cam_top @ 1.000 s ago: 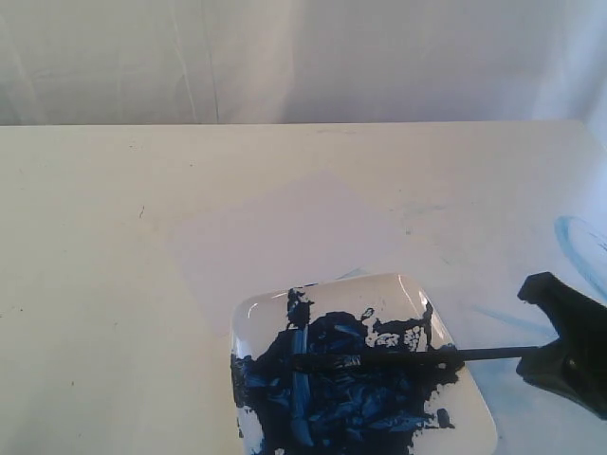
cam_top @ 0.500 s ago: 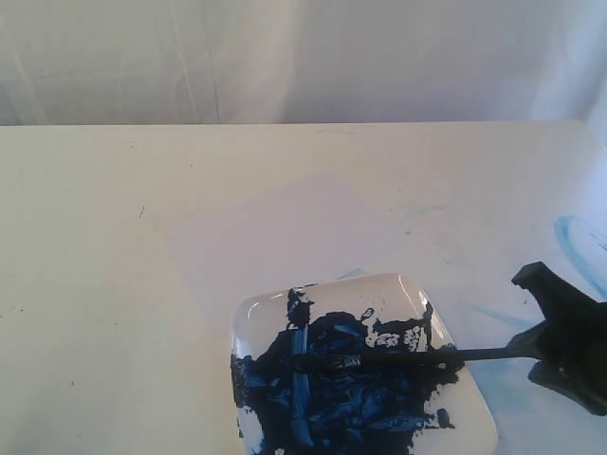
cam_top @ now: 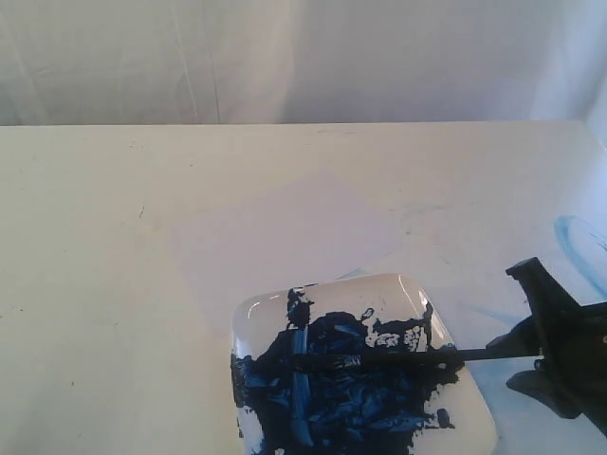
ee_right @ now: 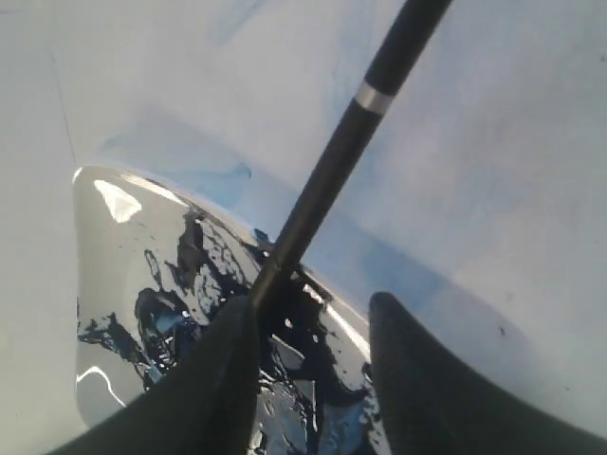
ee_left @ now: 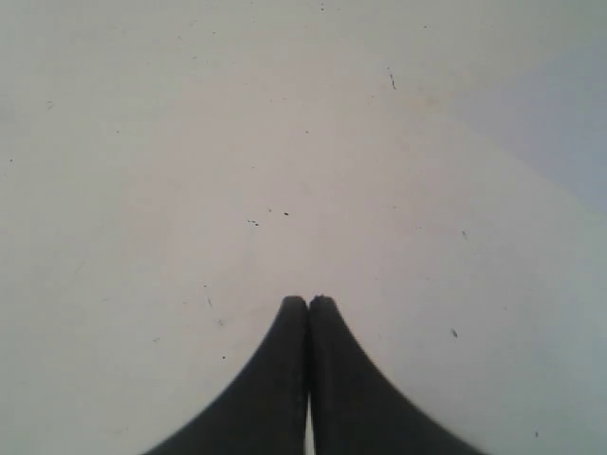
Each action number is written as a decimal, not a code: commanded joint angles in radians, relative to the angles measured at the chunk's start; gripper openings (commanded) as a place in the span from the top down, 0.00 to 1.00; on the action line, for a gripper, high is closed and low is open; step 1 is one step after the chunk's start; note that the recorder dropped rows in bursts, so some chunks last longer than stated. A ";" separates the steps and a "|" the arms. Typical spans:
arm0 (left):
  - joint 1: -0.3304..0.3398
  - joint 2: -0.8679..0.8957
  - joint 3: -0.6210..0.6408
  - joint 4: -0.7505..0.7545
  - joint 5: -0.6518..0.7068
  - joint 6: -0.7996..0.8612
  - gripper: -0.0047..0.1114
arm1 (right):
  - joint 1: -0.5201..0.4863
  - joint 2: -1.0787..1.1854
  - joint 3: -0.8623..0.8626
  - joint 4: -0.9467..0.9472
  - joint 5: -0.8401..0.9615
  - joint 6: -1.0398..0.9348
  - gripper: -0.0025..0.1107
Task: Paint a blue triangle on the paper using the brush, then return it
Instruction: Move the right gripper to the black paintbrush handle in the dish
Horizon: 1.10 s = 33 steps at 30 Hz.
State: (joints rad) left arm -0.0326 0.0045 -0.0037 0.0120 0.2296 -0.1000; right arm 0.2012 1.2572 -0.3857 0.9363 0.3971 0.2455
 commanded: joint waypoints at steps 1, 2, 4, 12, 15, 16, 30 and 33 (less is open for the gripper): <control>-0.004 -0.004 0.004 -0.002 0.004 -0.001 0.96 | 0.001 0.042 0.003 0.032 -0.047 -0.005 0.65; -0.004 -0.004 0.004 -0.002 0.004 -0.001 0.96 | 0.001 0.053 0.003 0.037 -0.062 -0.005 0.65; -0.004 -0.004 0.004 -0.002 0.004 -0.001 0.96 | 0.001 0.063 0.003 0.040 -0.084 -0.005 0.65; -0.004 -0.004 0.004 -0.002 0.004 -0.001 0.96 | 0.001 0.141 -0.002 0.059 -0.115 -0.006 0.65; -0.004 -0.004 0.004 -0.002 0.004 -0.001 0.96 | 0.001 0.158 -0.002 0.059 -0.126 -0.006 0.65; -0.004 -0.004 0.004 -0.002 0.004 -0.001 0.96 | 0.001 0.160 -0.002 0.059 -0.132 -0.006 0.65; -0.004 -0.004 0.004 -0.002 0.004 -0.001 0.96 | 0.001 0.160 -0.005 0.196 -0.134 -0.082 0.65; -0.004 -0.004 0.004 -0.002 0.004 -0.001 0.96 | 0.001 0.160 -0.025 0.210 -0.112 -0.111 0.66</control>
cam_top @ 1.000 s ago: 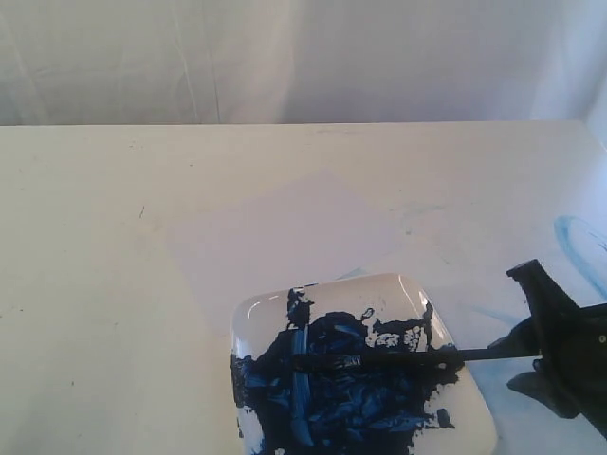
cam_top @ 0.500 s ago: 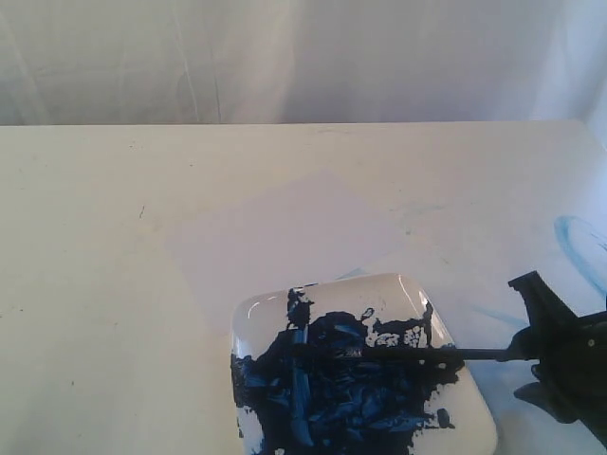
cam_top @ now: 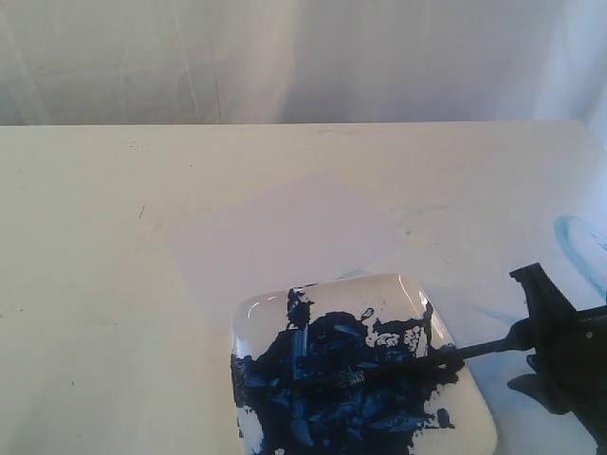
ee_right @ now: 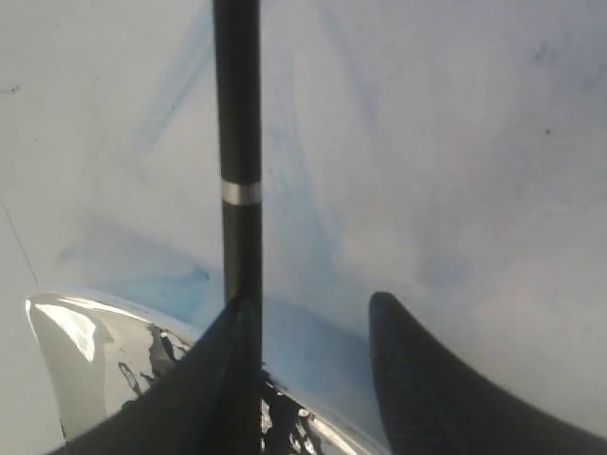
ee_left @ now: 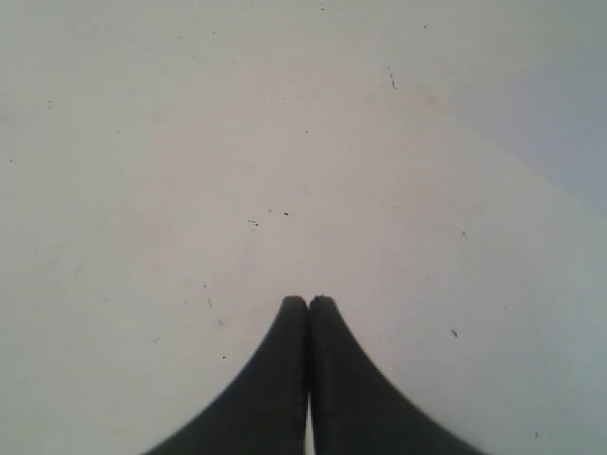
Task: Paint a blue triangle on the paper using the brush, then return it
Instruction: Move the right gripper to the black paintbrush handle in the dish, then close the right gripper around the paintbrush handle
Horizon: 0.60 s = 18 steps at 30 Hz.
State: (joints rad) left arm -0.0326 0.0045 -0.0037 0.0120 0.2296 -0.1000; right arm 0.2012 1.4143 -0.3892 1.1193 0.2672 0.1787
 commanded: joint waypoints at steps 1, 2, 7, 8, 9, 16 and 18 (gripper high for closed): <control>-0.004 -0.004 0.004 -0.002 0.004 -0.001 0.96 | 0.003 0.003 -0.031 0.036 0.024 -0.046 0.66; -0.004 -0.004 0.004 -0.002 0.004 -0.001 0.96 | 0.008 0.003 -0.039 0.040 0.024 -0.046 0.66; -0.004 -0.004 0.004 -0.002 0.004 -0.001 0.96 | 0.057 0.009 -0.063 0.055 -0.019 -0.044 0.66; -0.004 -0.004 0.004 -0.002 0.004 -0.001 0.96 | 0.065 0.013 -0.063 0.057 -0.029 -0.044 0.66; -0.004 -0.004 0.004 -0.002 0.004 -0.001 0.96 | 0.075 0.014 -0.063 0.057 -0.033 -0.044 0.66; -0.004 -0.004 0.004 -0.002 0.004 -0.001 0.96 | 0.115 0.070 -0.063 0.059 -0.049 -0.030 0.66; -0.004 -0.004 0.004 -0.002 0.004 -0.001 0.96 | 0.118 0.086 -0.063 0.059 -0.057 -0.019 0.66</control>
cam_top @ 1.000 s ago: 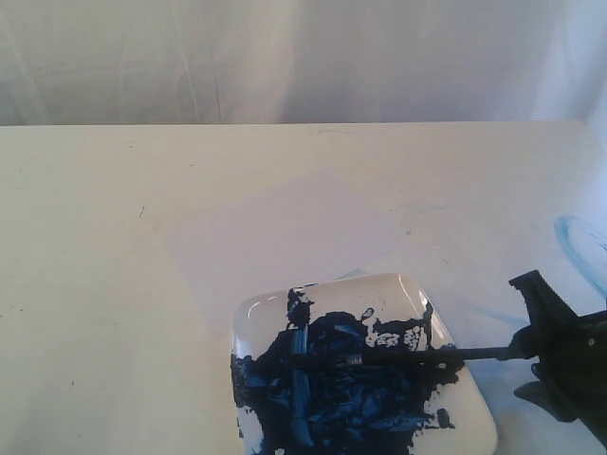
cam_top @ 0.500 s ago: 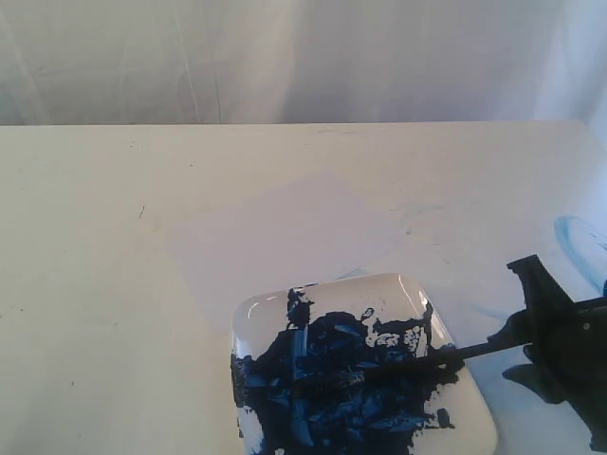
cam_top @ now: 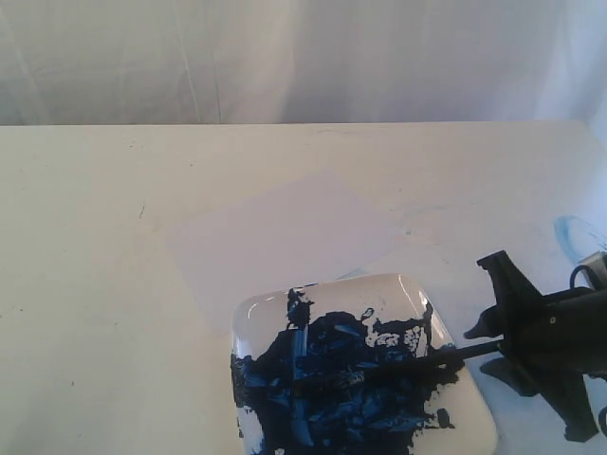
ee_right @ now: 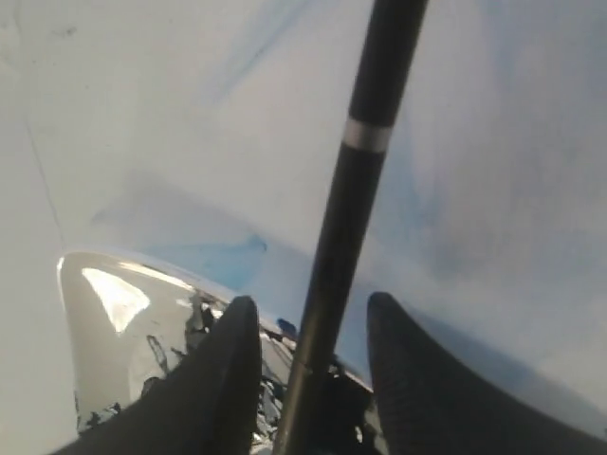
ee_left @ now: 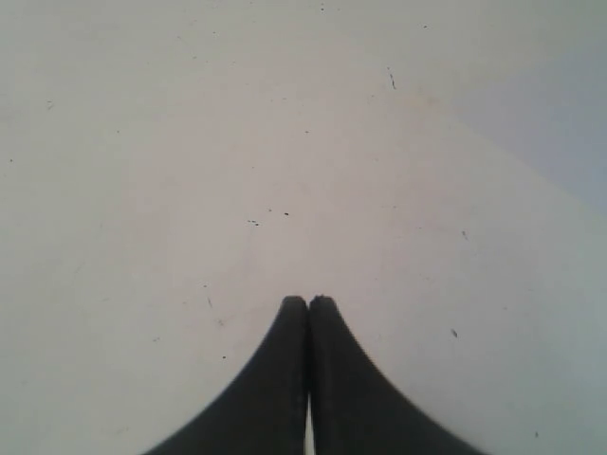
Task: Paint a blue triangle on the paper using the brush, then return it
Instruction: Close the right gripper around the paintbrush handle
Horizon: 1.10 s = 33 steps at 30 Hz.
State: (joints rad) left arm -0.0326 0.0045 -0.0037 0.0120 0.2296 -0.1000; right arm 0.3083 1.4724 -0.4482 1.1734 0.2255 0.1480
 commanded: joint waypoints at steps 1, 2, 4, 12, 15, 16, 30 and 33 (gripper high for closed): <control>-0.004 -0.004 0.004 -0.002 0.004 -0.001 0.96 | 0.011 0.033 -0.004 0.005 -0.022 0.012 0.66; -0.004 -0.004 0.004 -0.002 0.004 -0.001 0.96 | 0.011 0.037 -0.004 0.005 -0.029 0.012 0.66; -0.004 -0.004 0.004 -0.002 0.004 -0.001 0.96 | 0.011 0.036 -0.004 0.009 -0.045 0.012 0.66; -0.004 -0.004 0.004 -0.002 0.004 -0.001 0.96 | 0.011 0.036 -0.004 0.042 -0.087 0.012 0.66; -0.004 -0.004 0.004 -0.002 0.004 -0.001 0.96 | 0.011 0.036 -0.004 0.042 -0.099 0.012 0.66; -0.004 -0.004 0.004 -0.002 0.004 -0.001 0.96 | 0.011 0.036 -0.004 0.042 -0.099 0.012 0.66; -0.004 -0.004 0.004 -0.002 0.004 -0.001 0.96 | 0.011 0.036 -0.004 0.094 -0.115 0.016 0.66; -0.004 -0.004 0.004 -0.002 0.004 -0.001 0.96 | 0.011 0.036 -0.004 0.094 -0.122 0.021 0.66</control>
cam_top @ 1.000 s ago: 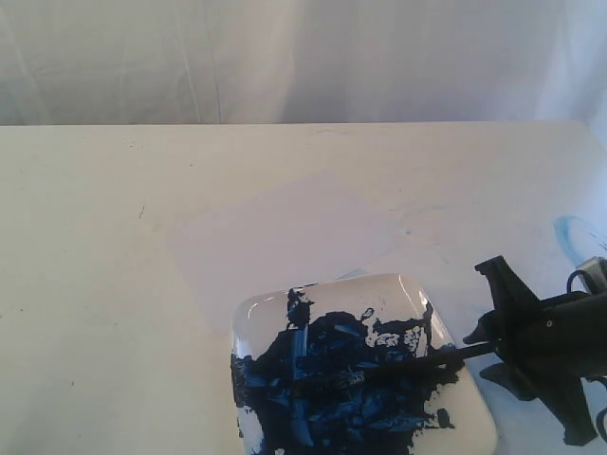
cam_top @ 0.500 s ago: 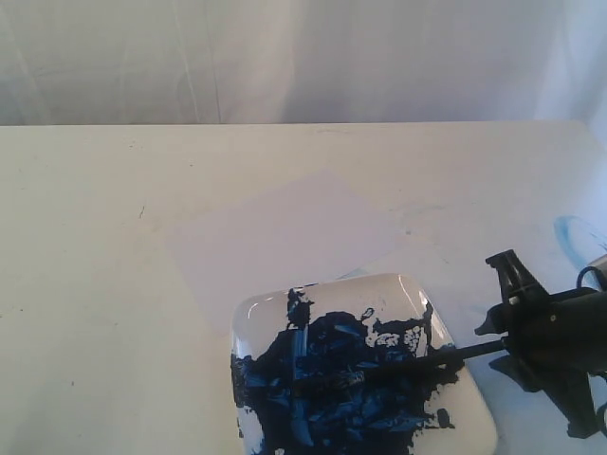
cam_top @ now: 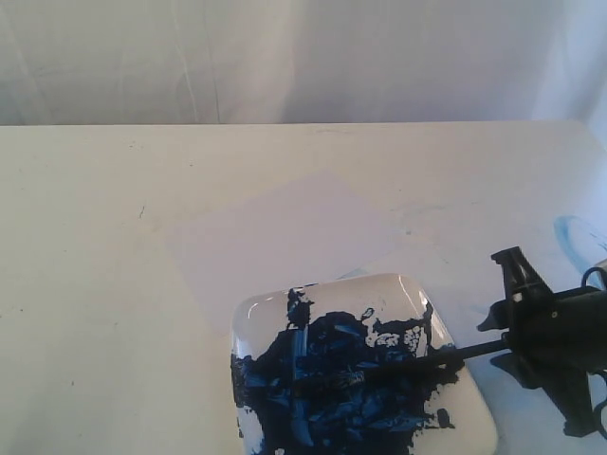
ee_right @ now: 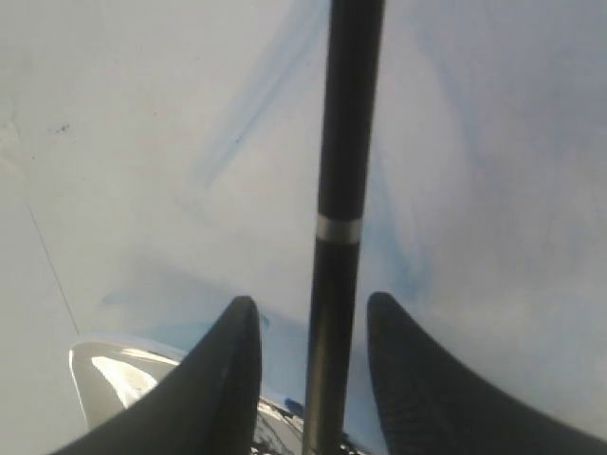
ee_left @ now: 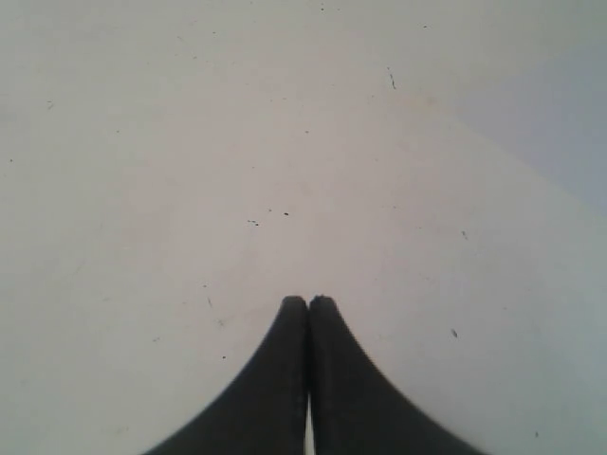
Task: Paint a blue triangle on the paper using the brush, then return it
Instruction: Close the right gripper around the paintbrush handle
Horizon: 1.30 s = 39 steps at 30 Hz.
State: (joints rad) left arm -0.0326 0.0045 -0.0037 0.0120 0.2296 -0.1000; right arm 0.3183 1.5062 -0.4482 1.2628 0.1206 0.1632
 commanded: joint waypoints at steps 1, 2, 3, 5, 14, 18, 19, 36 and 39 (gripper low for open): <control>-0.004 -0.004 0.004 -0.002 0.004 -0.001 0.96 | 0.001 0.002 -0.004 0.005 -0.020 0.005 0.66; -0.004 -0.004 0.004 -0.002 0.004 -0.001 0.96 | 0.001 0.002 -0.004 0.005 -0.022 0.005 0.66; -0.004 -0.004 0.004 -0.002 0.004 -0.001 0.96 | 0.001 0.002 -0.004 0.005 -0.025 0.007 0.66; -0.004 -0.004 0.004 -0.002 0.004 -0.001 0.96 | 0.001 0.002 -0.004 0.003 -0.025 0.024 0.66; -0.004 -0.004 0.004 -0.002 0.004 -0.001 0.96 | 0.001 0.002 -0.004 0.003 -0.027 0.024 0.66; -0.004 -0.004 0.004 -0.002 0.004 -0.001 0.96 | 0.001 0.002 -0.004 0.003 -0.027 0.024 0.66; -0.004 -0.004 0.004 -0.002 0.004 -0.001 0.96 | 0.001 0.002 -0.004 0.003 -0.027 0.024 0.66; -0.004 -0.004 0.004 -0.002 0.004 -0.001 0.96 | 0.001 0.016 -0.004 0.005 -0.042 0.042 0.98; -0.004 -0.004 0.004 -0.002 0.004 -0.001 0.96 | 0.001 -0.036 -0.004 0.005 -0.058 0.051 0.98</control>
State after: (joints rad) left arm -0.0326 0.0045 -0.0037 0.0120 0.2296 -0.1000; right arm 0.3183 1.5078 -0.4482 1.2706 0.0867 0.2038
